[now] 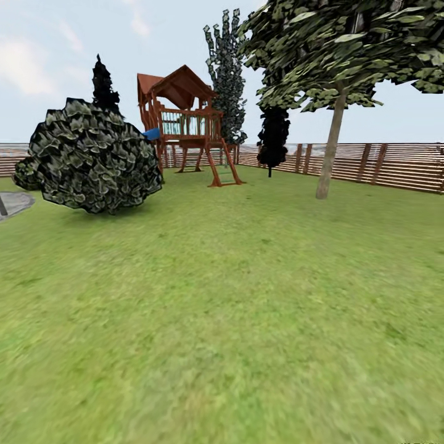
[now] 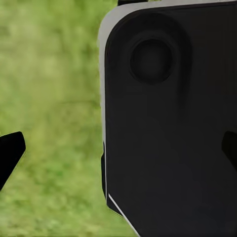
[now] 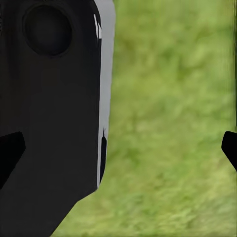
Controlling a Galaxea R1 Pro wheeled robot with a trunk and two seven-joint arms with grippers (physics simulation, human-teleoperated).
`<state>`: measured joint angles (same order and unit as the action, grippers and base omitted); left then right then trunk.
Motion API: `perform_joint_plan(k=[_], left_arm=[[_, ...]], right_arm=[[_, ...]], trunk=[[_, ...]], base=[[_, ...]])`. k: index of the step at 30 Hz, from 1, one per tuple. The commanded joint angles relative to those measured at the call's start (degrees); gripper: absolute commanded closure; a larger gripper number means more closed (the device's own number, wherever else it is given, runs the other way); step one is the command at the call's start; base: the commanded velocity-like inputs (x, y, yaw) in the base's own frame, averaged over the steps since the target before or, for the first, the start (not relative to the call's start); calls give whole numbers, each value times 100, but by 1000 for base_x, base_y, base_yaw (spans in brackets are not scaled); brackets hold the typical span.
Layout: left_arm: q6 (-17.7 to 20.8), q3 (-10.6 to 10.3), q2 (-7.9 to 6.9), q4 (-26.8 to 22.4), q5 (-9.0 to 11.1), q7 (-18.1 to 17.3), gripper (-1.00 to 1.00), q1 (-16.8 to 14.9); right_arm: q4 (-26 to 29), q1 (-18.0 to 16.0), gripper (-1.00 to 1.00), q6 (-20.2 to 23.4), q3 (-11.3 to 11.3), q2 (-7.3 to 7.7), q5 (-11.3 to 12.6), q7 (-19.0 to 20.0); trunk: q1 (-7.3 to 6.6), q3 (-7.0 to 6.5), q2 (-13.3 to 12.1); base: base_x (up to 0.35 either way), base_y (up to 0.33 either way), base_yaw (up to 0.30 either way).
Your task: Take the three Easter eggs out of the wicker basket on the lawn in the garden, then place them on the lawn next to a single tree (choose any tree) so that all three eggs are next to the same tree and none are left in the basket.
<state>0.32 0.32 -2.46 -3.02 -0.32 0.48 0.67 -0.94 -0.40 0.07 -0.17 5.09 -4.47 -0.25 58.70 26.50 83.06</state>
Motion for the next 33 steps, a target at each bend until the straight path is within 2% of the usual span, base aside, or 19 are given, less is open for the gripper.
perform_joint_plan(k=[1,7,33], left_arm=[[3,1,0,-14,-3,5,-100,5],[3,-5,0,-14,-3,5,-100,6],[3,-6,0,-14,-3,5,-100,5]], right_arm=[[-6,-4,-100,1,-6,0,-47,-4],[-3,-4,-100,8,-8,0,-46,-9],[-4,-4,-100,19,0,0,-45,-10]], trunk=[[3,4,1],[3,3,1],[3,3,1]], base=[[294,-150,-280],[294,-150,-156],[294,-150,-3]])
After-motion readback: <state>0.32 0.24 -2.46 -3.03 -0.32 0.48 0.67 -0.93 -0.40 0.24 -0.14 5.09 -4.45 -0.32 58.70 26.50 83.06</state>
